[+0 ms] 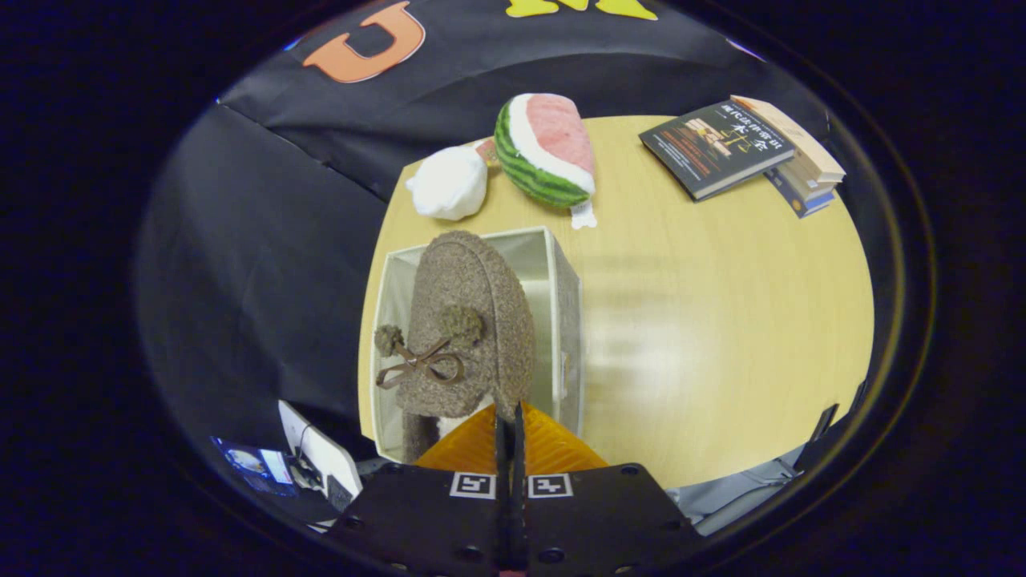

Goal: Open the storage box then place both shoes into the box .Put the left shoe in first, then the right shoe, with the right side of both shoes facing outward in a uniform manner.

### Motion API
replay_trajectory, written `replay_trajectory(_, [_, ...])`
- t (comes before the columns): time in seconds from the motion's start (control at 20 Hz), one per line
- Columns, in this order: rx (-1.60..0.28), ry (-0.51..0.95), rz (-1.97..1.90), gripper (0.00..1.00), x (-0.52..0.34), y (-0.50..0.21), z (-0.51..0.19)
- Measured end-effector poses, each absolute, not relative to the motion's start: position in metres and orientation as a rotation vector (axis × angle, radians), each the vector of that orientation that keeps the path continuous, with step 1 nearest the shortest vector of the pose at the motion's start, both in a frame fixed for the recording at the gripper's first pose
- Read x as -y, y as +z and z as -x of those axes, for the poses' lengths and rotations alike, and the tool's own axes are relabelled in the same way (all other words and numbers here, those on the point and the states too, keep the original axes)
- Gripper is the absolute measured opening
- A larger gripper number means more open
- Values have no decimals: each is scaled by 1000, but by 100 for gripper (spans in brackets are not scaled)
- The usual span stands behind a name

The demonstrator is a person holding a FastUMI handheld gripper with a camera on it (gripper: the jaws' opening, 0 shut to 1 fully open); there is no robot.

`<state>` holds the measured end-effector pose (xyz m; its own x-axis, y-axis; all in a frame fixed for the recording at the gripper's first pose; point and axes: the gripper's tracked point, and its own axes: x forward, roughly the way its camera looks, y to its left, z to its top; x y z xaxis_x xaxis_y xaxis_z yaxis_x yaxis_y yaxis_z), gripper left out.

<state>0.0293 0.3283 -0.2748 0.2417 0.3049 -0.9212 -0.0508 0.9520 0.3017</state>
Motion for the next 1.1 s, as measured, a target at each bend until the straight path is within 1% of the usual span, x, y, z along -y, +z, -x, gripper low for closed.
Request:
replay_trajectory(0.2, [-1333,165,-182,0,-343,-307,-34])
replay_trajectory(0.35, [-1359,70,-178,0,-345,-328,-38])
replay_trajectory(0.6, [-1368,-34,-193,0,-350,-351,-50])
replay_trajectory(0.8, [-1366,-81,-102,0,-345,-356,-54])
replay_trajectory(1.0, [-1355,-89,-79,1,-345,-356,-55])
replay_trajectory(1.05, [-1354,-89,-77,4,-345,-356,-54])
replay_trajectory(1.1, [-1346,-86,-76,4,-345,-356,-53])
